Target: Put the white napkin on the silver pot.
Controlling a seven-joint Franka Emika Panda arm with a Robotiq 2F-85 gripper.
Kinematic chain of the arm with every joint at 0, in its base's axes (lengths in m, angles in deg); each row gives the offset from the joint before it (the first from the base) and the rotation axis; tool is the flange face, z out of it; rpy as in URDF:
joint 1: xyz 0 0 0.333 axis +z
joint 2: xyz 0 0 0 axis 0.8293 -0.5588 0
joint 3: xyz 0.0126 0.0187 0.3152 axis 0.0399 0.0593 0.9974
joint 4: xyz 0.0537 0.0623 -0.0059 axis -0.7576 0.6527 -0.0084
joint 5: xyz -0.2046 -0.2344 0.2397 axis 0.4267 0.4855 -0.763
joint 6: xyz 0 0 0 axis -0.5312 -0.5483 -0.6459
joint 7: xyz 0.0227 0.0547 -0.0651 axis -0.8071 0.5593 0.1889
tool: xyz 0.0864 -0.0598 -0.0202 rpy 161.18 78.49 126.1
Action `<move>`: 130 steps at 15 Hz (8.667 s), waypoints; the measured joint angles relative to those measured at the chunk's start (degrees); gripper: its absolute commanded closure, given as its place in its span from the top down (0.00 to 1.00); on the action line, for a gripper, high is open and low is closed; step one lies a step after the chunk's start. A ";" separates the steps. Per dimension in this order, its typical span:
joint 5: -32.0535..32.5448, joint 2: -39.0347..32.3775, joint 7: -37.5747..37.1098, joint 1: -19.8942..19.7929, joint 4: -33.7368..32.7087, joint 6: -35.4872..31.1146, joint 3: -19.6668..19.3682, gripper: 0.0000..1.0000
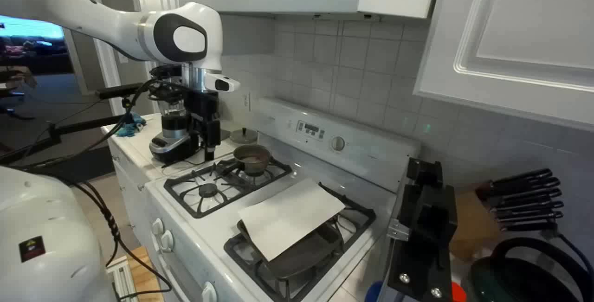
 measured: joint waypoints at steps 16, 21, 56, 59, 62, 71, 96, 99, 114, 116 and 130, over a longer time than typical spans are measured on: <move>0.00 0.00 0.00 0.00 0.00 0.00 0.00 1.00; 0.42 -0.43 0.00 -0.26 -0.11 -0.44 -0.26 1.00; 34.48 -40.95 -15.82 -1.59 -17.50 -28.48 -8.96 1.00; 34.64 -42.01 -16.89 -1.35 -17.57 -28.58 -9.71 1.00; 35.25 -44.38 -18.32 -0.92 -18.29 -29.81 -10.41 0.94; 38.04 -50.66 -22.84 2.55 -22.81 -32.61 -13.56 0.28; 43.54 -44.34 -17.42 9.43 -24.10 -33.13 -9.09 0.00; 51.07 -44.57 -19.31 11.54 -24.15 -34.58 -7.29 0.00; 82.24 -57.32 -43.89 22.91 -33.43 -31.42 -0.64 0.00; 84.06 -58.91 -44.23 23.20 -34.67 -31.55 -0.47 0.00; 86.83 -63.92 -44.43 22.56 -36.72 -44.85 -0.11 0.00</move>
